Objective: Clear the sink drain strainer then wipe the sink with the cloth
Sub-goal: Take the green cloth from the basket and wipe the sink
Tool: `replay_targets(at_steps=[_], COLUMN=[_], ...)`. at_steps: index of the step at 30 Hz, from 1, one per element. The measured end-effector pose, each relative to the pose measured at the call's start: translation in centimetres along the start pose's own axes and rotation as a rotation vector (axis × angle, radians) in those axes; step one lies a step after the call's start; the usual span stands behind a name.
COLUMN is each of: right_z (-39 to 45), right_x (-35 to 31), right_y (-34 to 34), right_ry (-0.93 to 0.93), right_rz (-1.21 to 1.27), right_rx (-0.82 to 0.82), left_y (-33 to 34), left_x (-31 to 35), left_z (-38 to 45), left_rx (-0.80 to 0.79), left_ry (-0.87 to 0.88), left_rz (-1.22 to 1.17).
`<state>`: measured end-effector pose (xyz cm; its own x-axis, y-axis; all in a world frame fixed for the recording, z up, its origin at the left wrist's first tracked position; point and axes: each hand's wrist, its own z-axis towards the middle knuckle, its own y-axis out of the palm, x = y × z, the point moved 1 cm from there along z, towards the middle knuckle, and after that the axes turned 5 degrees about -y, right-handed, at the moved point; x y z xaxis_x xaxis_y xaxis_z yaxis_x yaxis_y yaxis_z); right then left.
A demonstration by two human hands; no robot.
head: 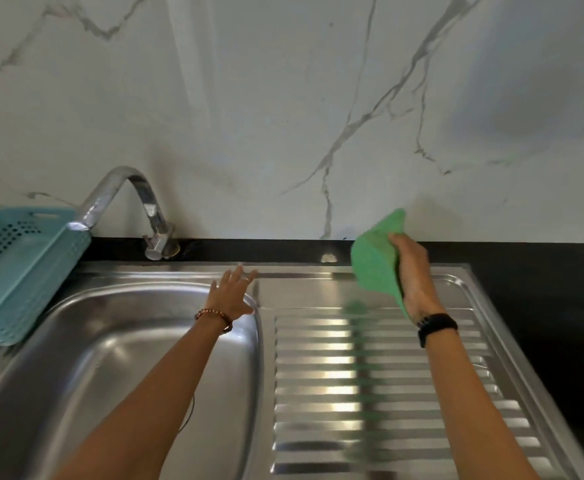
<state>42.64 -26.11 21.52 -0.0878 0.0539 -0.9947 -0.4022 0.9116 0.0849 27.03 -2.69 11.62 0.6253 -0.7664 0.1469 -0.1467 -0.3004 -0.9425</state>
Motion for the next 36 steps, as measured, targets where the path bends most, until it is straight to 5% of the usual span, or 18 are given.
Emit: replay_targets(at_steps=[4,13,20,30,36], right_z=[-0.4,0.4,0.9,1.2,2.0], right_x=[4.0,14.4,16.7,16.6,15.9], right_y=[3.1,7.1,12.5,12.7,5.3], right_ry=[0.014,-0.149,-0.285,-0.636,-0.55], right_rz=[-0.491,-1.403,-1.445,-1.477,-1.4], right_rx=[-0.425,-0.417,-0.285,-0.733,-0.679], left_y=[-0.4,0.3,0.9,-0.7,1.9], left_x=[-0.1,-1.7,-2.6,-1.1,7.1], left_z=[1.6,2.4,3.0,2.7,0.6], left_rx=[-0.055,0.009,0.022,-0.085,0.189], left_ry=[0.007,0.069,0.119,0.026,0.112], left_rz=[-0.011,-0.09,-0.071,0.062,-0.25])
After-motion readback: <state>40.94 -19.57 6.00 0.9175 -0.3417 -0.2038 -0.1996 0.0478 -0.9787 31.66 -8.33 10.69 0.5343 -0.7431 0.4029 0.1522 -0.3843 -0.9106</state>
